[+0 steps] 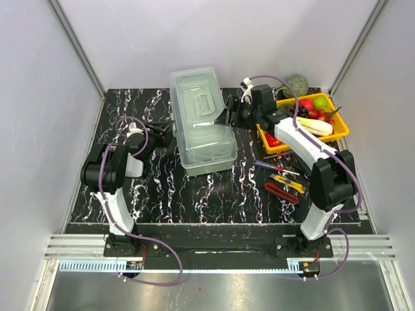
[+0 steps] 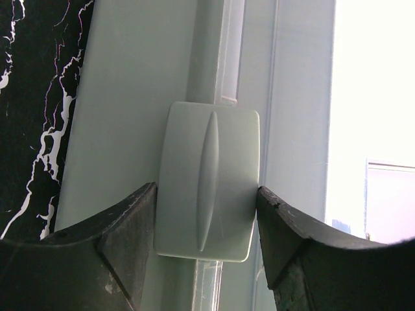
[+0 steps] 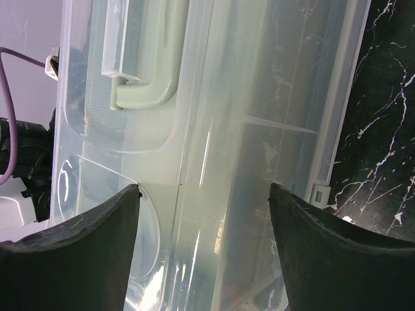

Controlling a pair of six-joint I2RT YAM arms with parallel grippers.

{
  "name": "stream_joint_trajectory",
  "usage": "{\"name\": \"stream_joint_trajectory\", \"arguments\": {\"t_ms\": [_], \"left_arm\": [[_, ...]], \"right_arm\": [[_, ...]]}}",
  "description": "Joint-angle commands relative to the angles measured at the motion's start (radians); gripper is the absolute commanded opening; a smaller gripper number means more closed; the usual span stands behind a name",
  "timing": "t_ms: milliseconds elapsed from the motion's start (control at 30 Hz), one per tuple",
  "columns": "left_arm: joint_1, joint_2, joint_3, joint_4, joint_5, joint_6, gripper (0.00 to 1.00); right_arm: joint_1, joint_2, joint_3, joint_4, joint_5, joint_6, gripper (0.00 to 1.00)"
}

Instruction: Pack the tool kit

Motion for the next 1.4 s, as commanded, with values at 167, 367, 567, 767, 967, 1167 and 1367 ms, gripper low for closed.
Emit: {"name": "stream_joint_trajectory", "arguments": {"t_ms": [167,367,567,767,967,1167,1367], "left_arm": [[-0.021,-0.114,0.051,0.412,0.098,-0.108,0.10],[-0.022,-0.204,0.040,0.221,0.098,0.004,0.08],[-0.024,-0.315,0.091,-0.032,0.110,0.145,0.06],[-0.024,-0.353,0.124,-0.211,0.117,0.228,0.06],[-0.021,-0.336,0.085,-0.179,0.103,0.205,0.06],[0.005,-0.304,-0.007,-0.004,0.061,0.104,0.06],[0.028,-0.220,-0.080,0.235,0.034,-0.022,0.10]], "right_arm": [[0.034,0.093,-0.013,-0.143,0.089,0.034,0.79],[0.034,0.095,-0.013,-0.151,0.101,0.035,0.79],[0.034,0.101,-0.012,-0.159,0.112,0.043,0.79],[0.034,0.110,0.002,-0.180,0.125,0.029,0.79],[0.034,0.108,0.002,-0.182,0.130,0.025,0.79],[0.034,0.110,0.004,-0.183,0.128,0.031,0.79],[0.034,0.121,0.010,-0.188,0.133,0.041,0.79]]}}
